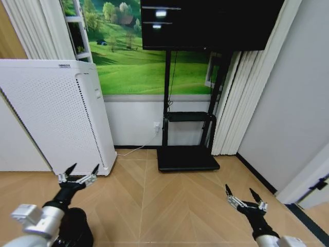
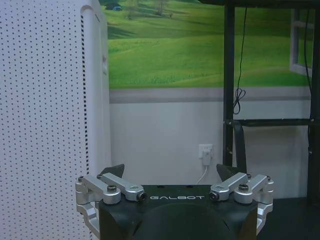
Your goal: Pick up the trash bin and place the garbage on the floor into it.
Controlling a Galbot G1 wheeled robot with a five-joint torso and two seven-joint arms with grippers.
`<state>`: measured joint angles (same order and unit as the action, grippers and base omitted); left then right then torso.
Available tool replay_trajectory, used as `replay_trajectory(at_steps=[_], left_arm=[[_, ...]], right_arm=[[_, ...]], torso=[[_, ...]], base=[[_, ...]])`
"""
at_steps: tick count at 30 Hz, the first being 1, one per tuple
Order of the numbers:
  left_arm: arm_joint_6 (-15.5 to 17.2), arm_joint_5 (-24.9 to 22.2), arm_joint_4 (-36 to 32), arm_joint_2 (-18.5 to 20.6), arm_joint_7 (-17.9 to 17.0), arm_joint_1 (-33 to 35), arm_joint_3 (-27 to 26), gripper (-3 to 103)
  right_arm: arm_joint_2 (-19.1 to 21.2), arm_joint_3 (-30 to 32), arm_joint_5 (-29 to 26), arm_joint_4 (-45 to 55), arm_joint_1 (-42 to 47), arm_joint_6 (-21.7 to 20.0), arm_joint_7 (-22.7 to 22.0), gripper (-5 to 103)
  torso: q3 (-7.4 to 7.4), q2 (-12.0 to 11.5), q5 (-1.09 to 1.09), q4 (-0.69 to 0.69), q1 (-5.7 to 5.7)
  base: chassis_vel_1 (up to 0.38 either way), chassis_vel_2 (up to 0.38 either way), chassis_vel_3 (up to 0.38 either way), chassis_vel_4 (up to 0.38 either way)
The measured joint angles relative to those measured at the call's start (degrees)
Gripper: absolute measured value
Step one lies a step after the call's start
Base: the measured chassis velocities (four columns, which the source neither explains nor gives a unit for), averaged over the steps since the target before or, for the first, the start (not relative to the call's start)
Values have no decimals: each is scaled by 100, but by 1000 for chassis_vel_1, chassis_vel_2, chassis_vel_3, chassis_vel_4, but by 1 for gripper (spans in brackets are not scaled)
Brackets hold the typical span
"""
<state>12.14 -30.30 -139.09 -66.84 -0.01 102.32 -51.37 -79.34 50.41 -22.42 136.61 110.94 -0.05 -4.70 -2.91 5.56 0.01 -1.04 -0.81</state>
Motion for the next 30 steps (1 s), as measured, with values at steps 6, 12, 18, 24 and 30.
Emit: replay_trajectory(at_steps=[6, 12, 18, 24, 30], left_arm=[[-79, 288, 115, -262, 15, 193, 119, 100], [-81, 290, 133, -275, 16, 207, 114, 100], [-82, 273, 144, -272, 18, 208, 101, 100], [-82, 263, 148, -268, 20, 208, 93, 100], [-82, 258, 150, -266, 20, 207, 88, 100]], right_arm=[[-48, -19, 72, -41, -72, 2, 18, 100], [-64, -32, 96, -52, -85, -21, 43, 100], [-61, -38, 96, -61, -89, -24, 47, 100], [-57, -41, 96, -65, -91, -27, 49, 100], [-55, -43, 96, -67, -93, -28, 50, 100]], torso=[[0, 0, 0, 0, 0], [0, 0, 0, -1, 0], [-7, 6, 0, -2, 0], [-103, 125, -1, -2, -22], [-208, 257, -1, -2, -50]], base=[[0, 0, 0, 0], [0, 0, 0, 0], [0, 0, 0, 0], [0, 0, 0, 0], [0, 0, 0, 0]])
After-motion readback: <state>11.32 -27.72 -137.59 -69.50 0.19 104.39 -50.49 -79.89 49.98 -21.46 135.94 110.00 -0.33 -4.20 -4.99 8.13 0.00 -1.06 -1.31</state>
